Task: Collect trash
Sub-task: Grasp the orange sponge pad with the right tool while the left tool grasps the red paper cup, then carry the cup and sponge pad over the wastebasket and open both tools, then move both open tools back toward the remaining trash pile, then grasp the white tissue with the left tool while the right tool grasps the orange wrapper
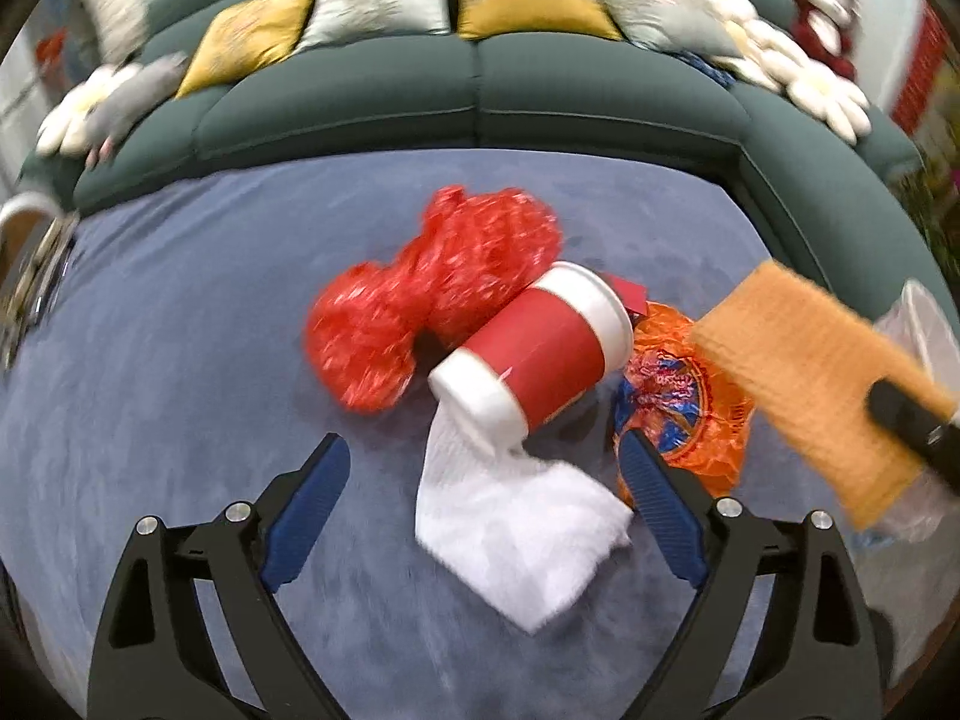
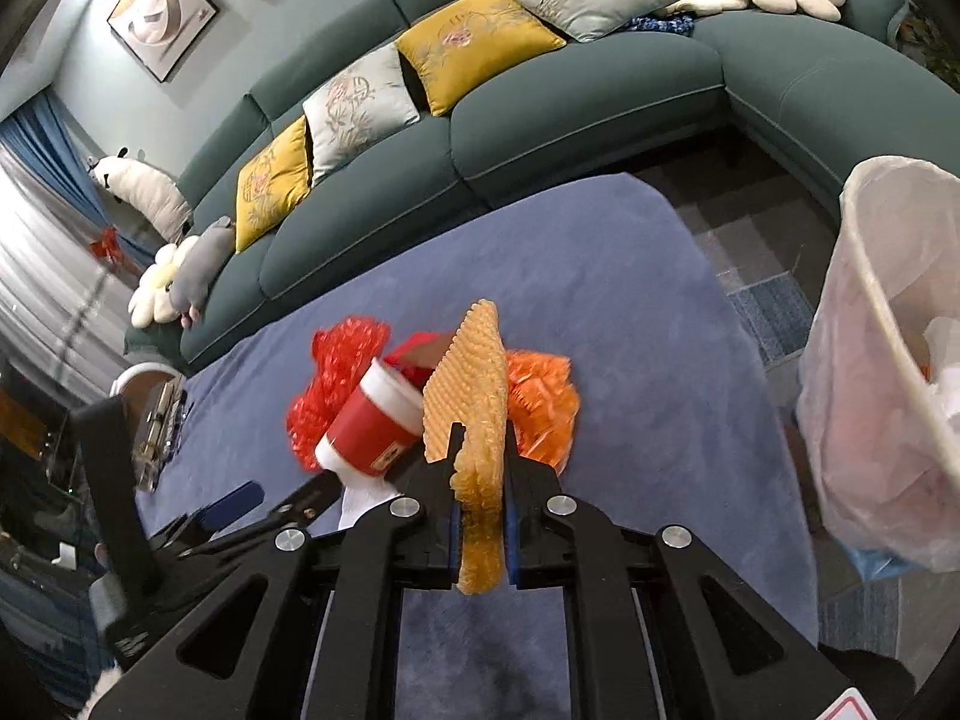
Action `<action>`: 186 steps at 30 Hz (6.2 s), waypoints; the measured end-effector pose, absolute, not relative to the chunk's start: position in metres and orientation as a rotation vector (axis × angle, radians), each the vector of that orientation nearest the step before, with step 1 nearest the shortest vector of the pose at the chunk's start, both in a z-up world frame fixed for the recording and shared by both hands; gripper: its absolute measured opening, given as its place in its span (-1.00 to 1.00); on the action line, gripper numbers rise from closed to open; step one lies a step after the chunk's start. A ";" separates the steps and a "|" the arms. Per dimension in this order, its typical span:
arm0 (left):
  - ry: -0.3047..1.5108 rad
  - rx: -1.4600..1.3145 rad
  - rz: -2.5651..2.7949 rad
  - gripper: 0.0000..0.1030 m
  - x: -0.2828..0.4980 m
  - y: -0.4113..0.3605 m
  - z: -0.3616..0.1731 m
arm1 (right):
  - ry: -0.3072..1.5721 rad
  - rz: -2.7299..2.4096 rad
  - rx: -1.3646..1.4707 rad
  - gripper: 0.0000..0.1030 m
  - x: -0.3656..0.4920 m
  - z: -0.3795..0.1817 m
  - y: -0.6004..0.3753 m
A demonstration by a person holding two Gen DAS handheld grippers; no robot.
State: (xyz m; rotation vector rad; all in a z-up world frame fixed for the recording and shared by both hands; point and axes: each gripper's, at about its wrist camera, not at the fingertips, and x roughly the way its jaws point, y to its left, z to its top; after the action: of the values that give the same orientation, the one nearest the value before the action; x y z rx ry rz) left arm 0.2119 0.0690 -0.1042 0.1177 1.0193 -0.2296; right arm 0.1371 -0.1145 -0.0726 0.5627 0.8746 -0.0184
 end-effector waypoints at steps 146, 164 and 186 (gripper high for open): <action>1.148 -0.021 -0.134 0.78 0.165 0.051 -0.124 | 0.939 -0.085 0.428 0.21 0.131 -0.090 -0.113; 1.229 -0.028 -0.122 0.72 0.190 0.060 -0.175 | 1.083 -0.079 0.446 0.13 0.190 -0.168 -0.099; 1.124 -0.017 -0.237 -0.78 0.164 0.037 -0.106 | 0.925 -0.079 0.477 -0.80 0.143 -0.102 -0.127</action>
State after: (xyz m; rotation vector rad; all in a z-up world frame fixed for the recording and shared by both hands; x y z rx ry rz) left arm 0.1645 0.0367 -0.1061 -0.0165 1.1238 -0.2365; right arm 0.1429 -0.1266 -0.1022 0.4772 0.9252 -0.0790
